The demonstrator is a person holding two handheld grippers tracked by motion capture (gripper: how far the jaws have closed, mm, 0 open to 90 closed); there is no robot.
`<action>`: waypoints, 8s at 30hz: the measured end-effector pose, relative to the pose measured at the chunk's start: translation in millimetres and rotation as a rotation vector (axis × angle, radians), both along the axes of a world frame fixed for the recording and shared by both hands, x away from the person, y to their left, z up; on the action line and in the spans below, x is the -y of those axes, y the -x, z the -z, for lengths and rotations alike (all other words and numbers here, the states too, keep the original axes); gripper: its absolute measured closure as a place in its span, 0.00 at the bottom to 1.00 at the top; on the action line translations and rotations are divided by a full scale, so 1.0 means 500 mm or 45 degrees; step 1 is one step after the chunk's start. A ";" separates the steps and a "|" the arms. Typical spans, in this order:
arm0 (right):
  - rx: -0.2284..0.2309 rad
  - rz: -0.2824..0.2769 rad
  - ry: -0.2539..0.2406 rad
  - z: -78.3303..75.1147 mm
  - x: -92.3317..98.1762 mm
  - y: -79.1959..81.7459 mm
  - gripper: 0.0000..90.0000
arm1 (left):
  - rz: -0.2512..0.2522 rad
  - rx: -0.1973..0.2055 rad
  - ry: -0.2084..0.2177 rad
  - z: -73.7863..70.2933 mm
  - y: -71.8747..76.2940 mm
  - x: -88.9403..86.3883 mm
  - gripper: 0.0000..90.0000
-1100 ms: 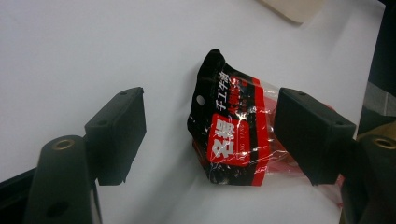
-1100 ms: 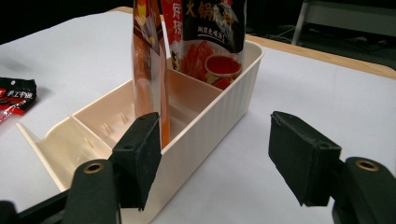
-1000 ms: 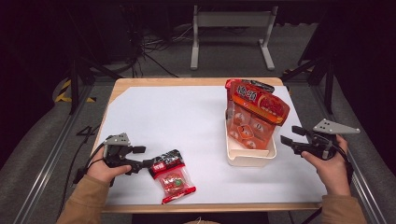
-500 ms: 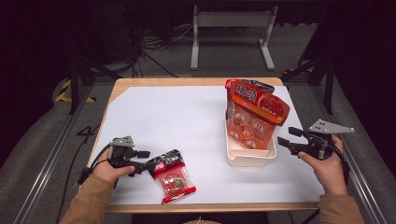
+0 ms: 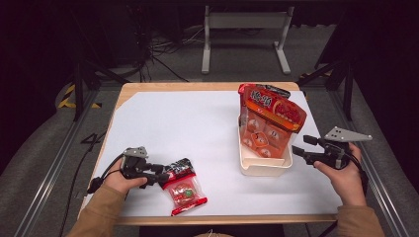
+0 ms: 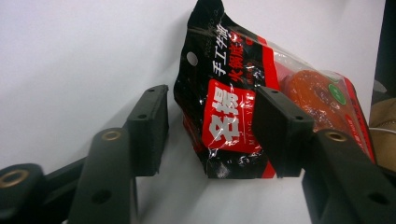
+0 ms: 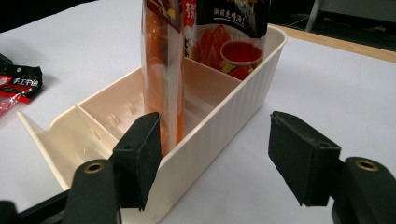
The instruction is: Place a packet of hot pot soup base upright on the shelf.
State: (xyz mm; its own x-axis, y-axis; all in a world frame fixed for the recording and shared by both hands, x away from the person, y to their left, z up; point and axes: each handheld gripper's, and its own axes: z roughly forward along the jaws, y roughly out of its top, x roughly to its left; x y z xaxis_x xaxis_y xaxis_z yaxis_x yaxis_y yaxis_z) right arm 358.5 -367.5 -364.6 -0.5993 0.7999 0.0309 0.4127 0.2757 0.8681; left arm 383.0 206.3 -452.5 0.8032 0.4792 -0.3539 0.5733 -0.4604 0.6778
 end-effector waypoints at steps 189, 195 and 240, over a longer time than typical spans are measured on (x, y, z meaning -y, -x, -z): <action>-0.047 0.085 -0.088 0.098 0.088 -0.006 0.53 | 0.398 0.514 0.483 -0.359 -0.052 0.457 1.00; -0.048 0.082 -0.088 0.099 0.088 -0.007 0.53 | 0.424 0.513 0.492 -0.351 -0.050 0.477 1.00; -0.066 0.068 -0.082 0.104 0.085 -0.010 0.53 | 0.439 0.441 0.428 -0.240 -0.054 0.515 1.00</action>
State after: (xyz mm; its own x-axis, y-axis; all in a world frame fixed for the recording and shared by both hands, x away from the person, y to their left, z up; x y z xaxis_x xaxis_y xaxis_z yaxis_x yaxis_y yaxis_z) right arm 363.4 -410.2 -416.4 -0.5521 0.8261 0.1133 0.4703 0.1963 0.8604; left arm 410.1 -51.3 -332.3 0.9884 0.0771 -0.1306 0.1482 -0.3087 0.9396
